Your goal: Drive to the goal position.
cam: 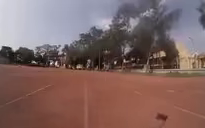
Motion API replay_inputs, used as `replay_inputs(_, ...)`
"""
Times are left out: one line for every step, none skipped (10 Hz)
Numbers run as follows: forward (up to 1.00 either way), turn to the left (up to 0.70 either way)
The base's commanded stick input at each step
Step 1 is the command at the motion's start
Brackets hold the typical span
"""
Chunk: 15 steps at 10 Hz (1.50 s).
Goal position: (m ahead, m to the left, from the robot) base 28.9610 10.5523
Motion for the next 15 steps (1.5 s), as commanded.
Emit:
replay_inputs(0.7, 0.0)
replay_inputs(0.7, 0.0)
replay_inputs(0.7, 0.0)
replay_inputs(0.7, 0.0)
replay_inputs(0.7, 0.0)
replay_inputs(0.7, 0.0)
replay_inputs(0.7, 0.0)
replay_inputs(0.7, 0.0)
replay_inputs(0.7, 0.0)
replay_inputs(0.7, 0.0)
replay_inputs(0.7, 0.0)
replay_inputs(0.7, 0.0)
replay_inputs(0.7, 0.0)
replay_inputs(0.7, 0.0)
replay_inputs(0.7, 0.0)
